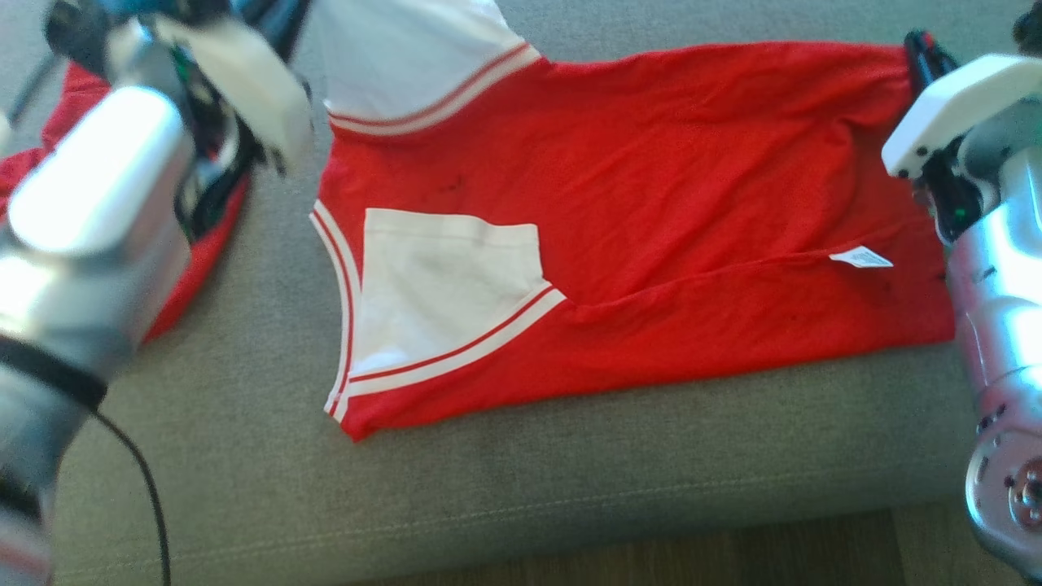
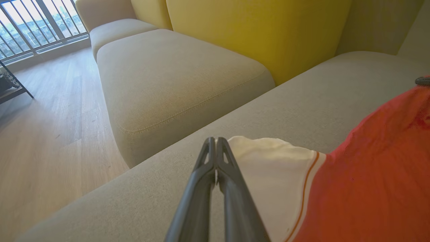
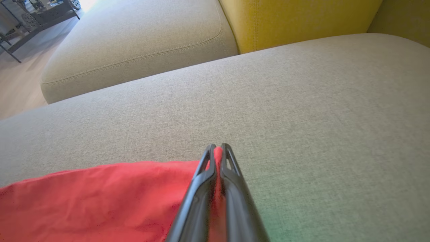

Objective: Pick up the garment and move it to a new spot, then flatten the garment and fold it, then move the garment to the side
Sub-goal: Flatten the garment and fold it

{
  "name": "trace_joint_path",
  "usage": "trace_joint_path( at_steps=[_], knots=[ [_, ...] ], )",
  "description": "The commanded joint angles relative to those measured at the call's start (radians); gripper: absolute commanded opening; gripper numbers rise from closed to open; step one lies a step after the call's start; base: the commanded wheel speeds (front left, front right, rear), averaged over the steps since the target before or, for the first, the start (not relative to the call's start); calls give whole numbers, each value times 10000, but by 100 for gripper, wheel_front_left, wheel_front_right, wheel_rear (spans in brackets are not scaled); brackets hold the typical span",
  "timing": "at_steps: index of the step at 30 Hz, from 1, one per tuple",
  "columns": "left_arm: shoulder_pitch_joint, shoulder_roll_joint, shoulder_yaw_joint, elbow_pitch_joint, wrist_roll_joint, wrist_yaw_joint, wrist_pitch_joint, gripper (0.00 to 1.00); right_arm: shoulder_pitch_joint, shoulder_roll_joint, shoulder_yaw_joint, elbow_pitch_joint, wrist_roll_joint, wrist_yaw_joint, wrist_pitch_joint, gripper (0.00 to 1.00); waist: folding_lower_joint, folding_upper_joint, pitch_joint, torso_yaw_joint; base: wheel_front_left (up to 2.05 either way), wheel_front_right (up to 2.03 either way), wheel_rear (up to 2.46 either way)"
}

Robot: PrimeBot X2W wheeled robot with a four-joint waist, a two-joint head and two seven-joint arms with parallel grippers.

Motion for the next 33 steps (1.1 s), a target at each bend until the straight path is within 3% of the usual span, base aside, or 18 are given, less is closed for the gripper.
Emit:
trace_joint_path(
  at_steps=[1,13,21,25,33],
  knots=[
    [-135,649,252,-727,77,258,-115,0,0,-39,354,-301,264,-6,42,0,0,0,-101,107,0,0,0],
    [2519,3101,420,-6603,-171,2904,717,0,1711,-1116,1407,-1773,2082,-6,722,0,0,0,-250,505,0,0,0],
    [3665,4199,476,-9096,-291,4285,1201,0,2868,-1459,1564,-3371,2582,-6,1547,0,0,0,-256,542,0,0,0],
    [4172,4524,378,-9943,-332,4805,1404,0,3674,-1613,1653,-4528,2665,-6,2118,0,0,0,-197,559,0,0,0],
    [5221,4647,192,-10553,-814,5249,1320,0,5448,-1645,1611,-7116,2722,-6,3364,0,0,0,-103,588,0,0,0]
  ],
)
